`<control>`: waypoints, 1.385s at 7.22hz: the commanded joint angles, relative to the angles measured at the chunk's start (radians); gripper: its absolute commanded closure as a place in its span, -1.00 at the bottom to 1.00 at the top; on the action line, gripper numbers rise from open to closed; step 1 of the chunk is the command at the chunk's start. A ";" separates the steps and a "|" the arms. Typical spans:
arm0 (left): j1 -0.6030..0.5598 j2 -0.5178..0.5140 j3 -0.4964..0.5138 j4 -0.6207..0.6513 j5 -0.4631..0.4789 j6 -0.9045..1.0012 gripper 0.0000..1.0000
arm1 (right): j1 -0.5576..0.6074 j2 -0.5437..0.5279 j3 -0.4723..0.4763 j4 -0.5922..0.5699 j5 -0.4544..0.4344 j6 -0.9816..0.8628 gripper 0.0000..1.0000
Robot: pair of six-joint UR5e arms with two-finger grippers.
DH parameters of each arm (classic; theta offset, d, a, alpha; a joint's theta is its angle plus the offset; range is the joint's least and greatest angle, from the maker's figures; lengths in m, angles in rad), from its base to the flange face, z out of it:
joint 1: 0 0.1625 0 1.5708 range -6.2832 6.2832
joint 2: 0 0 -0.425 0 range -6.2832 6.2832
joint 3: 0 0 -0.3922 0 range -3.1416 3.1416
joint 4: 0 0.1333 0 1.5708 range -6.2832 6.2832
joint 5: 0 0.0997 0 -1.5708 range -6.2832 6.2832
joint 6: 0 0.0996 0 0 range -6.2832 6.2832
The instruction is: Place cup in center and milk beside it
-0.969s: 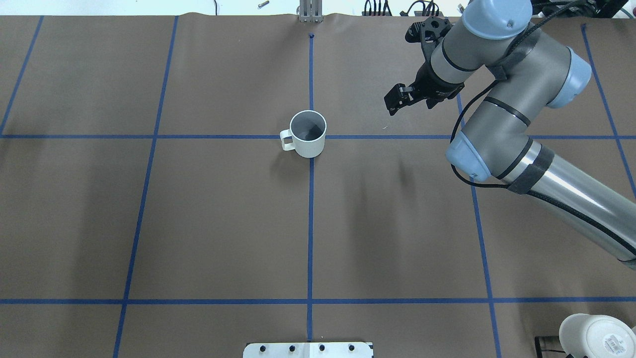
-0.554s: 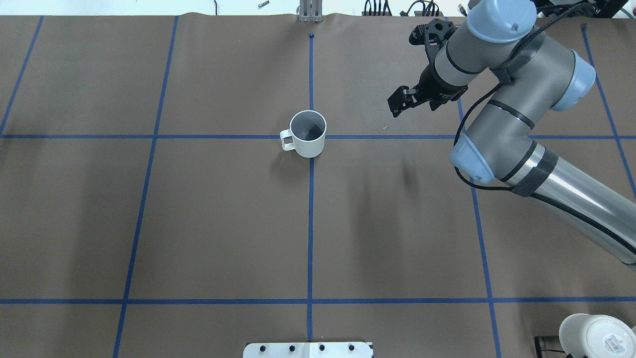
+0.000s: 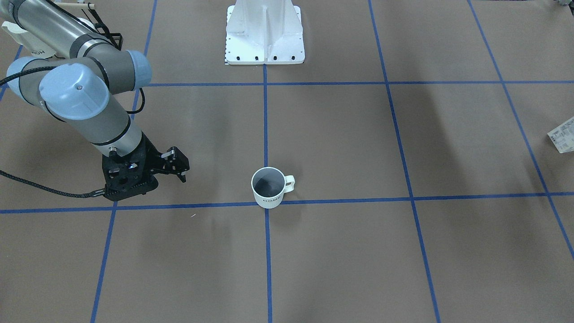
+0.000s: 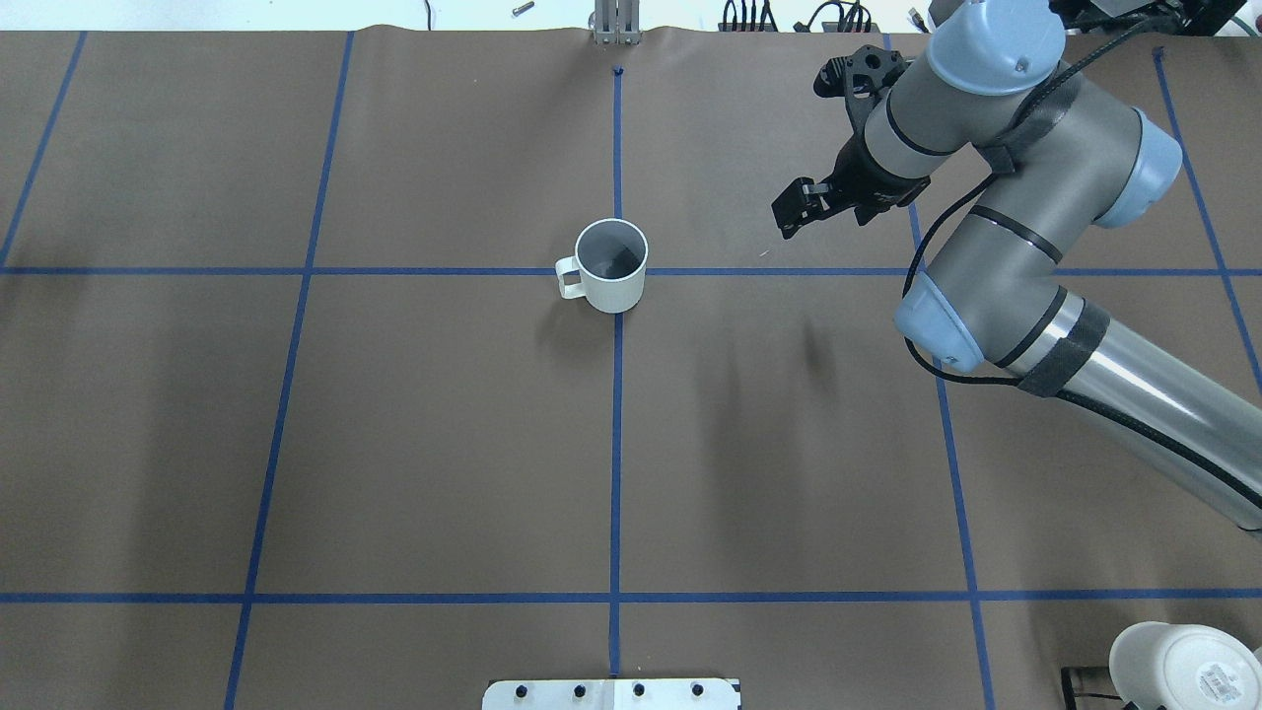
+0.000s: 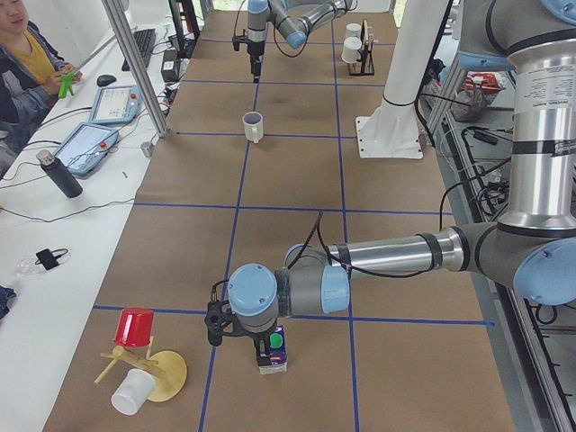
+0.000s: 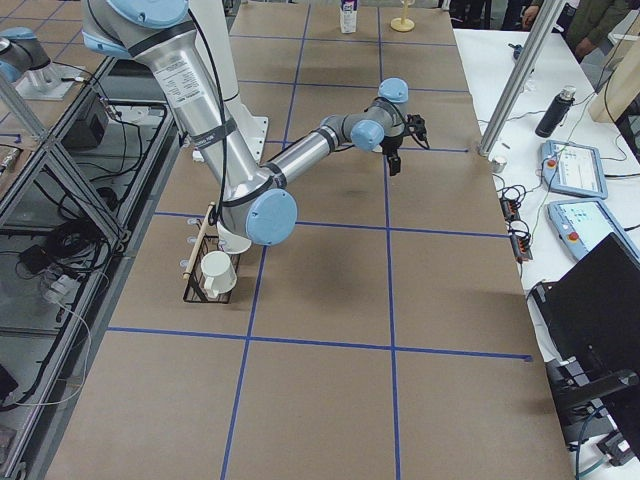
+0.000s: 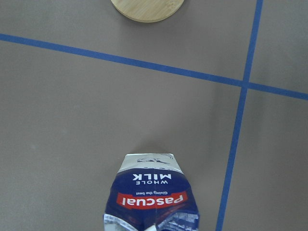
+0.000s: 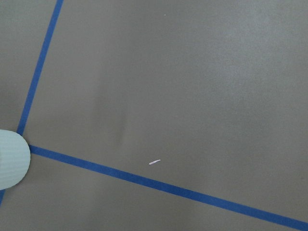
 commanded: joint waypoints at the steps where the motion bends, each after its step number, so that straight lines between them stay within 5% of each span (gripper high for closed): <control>1: 0.037 0.002 0.037 -0.105 0.010 -0.075 -0.95 | -0.005 -0.003 -0.001 0.000 -0.002 0.000 -1.00; 8: 0.097 0.018 0.063 -0.130 0.018 -0.092 -0.94 | -0.008 -0.013 0.002 0.002 -0.001 0.002 -1.00; 10: 0.097 0.018 0.061 -0.128 0.025 -0.091 -0.44 | -0.014 -0.010 0.000 0.000 -0.001 0.011 -1.00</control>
